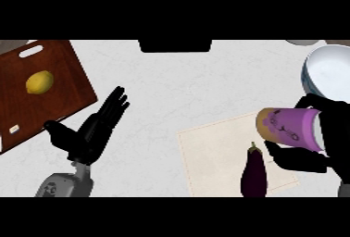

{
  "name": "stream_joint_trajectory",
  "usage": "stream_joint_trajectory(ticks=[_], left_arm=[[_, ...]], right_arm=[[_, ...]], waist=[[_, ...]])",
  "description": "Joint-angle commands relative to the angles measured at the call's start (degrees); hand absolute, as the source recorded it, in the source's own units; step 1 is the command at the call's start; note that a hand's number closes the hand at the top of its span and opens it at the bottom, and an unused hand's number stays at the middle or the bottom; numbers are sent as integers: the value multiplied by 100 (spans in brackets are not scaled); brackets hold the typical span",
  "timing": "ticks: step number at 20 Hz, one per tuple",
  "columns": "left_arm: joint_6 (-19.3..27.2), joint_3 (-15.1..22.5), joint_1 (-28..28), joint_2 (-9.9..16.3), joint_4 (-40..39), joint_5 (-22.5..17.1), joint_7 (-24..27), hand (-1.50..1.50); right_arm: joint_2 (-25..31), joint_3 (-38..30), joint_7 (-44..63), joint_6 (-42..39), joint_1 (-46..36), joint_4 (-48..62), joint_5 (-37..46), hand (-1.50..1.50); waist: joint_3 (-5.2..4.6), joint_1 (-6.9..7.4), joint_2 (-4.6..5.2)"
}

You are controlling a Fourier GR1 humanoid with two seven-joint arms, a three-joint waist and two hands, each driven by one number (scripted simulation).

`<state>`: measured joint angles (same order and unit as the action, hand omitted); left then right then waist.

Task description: Pick the can from the placemat and place it in the bowl

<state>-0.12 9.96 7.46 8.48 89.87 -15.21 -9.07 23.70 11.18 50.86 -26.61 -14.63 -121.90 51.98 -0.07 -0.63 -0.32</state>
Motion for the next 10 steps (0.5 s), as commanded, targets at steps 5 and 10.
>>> stream_joint_trajectory(ticks=[5,10], left_arm=[[-107,-31,67,-162,-208,50,49,0],[-113,34,-17,-252,-69,161,23,0]], right_arm=[[112,-1080,675,-1212,-745,-1093,-485,150],[246,-1605,-110,-654,-1417,213,-386,150]], waist=[[2,37,20],[5,99,36]])
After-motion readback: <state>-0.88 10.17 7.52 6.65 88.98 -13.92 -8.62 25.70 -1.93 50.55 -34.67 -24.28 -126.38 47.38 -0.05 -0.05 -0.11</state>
